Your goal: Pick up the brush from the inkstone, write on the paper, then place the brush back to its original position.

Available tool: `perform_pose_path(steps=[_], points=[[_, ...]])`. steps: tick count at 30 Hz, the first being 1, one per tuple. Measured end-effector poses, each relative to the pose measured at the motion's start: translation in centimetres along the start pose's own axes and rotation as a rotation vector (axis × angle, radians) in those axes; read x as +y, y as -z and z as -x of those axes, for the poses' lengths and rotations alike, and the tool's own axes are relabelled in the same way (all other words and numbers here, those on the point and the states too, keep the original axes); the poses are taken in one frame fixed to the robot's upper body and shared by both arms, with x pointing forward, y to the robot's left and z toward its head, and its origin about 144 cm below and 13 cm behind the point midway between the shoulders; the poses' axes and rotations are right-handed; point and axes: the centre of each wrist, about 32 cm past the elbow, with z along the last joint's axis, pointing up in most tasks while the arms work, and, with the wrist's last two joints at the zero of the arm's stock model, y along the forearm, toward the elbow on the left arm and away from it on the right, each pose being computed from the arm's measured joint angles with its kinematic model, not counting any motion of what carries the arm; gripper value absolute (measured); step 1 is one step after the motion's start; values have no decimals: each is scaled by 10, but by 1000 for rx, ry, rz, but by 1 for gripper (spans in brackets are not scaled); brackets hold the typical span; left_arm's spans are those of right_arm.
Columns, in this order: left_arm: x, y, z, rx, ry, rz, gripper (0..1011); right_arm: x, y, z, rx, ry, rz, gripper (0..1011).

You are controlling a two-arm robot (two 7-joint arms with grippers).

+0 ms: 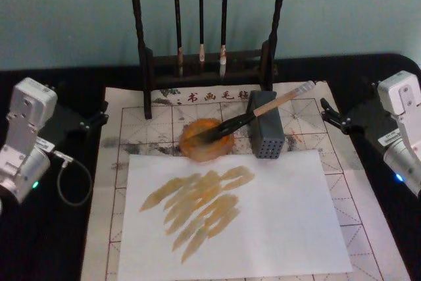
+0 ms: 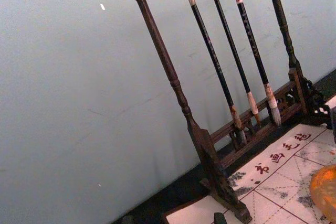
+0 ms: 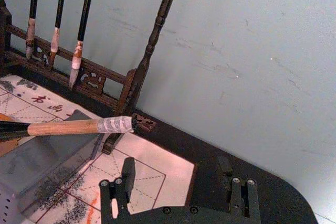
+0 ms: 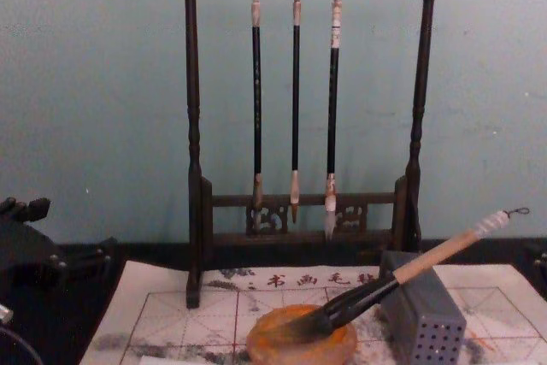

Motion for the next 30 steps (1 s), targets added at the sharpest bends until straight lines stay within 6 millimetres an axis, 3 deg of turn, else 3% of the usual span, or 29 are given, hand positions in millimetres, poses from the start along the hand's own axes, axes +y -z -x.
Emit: perform_pose_path(steps=[22,30], points=[[0,0,0,0,0,0,1001,0,0,0,0,0,0,1000],[0,0,0,0,0,0,1001,-3,1,-3,76,-8,-18,1000]])
